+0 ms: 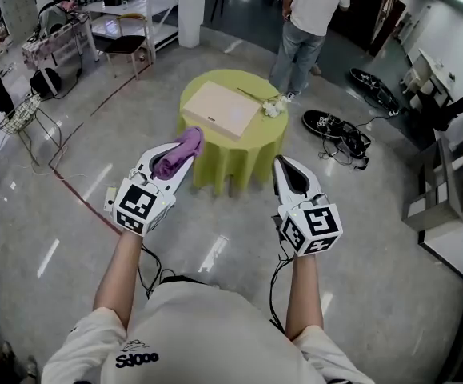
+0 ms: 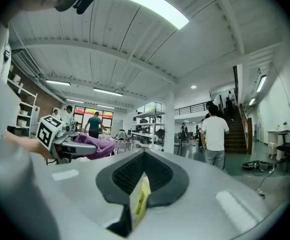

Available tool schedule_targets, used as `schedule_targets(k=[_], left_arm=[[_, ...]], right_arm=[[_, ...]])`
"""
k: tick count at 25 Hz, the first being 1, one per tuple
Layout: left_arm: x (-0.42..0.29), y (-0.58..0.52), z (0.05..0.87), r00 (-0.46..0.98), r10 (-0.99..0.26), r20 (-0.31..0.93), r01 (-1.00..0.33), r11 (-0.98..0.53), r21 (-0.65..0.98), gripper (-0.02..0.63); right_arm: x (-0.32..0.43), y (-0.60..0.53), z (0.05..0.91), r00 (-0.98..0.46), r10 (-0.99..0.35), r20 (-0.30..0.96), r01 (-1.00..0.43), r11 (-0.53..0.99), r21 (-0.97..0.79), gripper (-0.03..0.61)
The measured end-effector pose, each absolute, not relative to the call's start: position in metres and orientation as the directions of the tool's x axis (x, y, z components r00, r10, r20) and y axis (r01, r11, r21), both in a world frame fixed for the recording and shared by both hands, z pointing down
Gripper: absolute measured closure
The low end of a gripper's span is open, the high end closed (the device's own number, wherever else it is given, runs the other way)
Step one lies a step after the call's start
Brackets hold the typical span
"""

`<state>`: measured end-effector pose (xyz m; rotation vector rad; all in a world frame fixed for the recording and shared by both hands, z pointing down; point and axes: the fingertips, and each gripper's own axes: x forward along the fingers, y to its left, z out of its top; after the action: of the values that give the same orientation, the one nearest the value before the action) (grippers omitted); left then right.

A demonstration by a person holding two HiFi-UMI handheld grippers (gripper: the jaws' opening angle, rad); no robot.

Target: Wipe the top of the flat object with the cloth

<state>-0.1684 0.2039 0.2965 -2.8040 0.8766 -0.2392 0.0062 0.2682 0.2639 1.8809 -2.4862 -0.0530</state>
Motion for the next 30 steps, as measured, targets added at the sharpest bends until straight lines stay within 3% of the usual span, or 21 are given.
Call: schedule_targets(k=[15, 30], left_arm=[[-0.132, 0.161, 0.323, 0.792, -0.6, 0.112, -0.572, -0.794, -0.208, 0.505], [-0.101, -0.036, 0.333, 0.822, -0.555, 0.132, -0.528, -0.828, -0.192, 0.505]], right_arm=[[0.049, 0.221, 0.296, -0.298, -0.954, 0.044, -0.954, 0.299, 0.006, 0.569], [0.073, 0.048, 0.298, -0.293, -0.955, 0.052, -0.956, 0.291, -0.035, 0.571]])
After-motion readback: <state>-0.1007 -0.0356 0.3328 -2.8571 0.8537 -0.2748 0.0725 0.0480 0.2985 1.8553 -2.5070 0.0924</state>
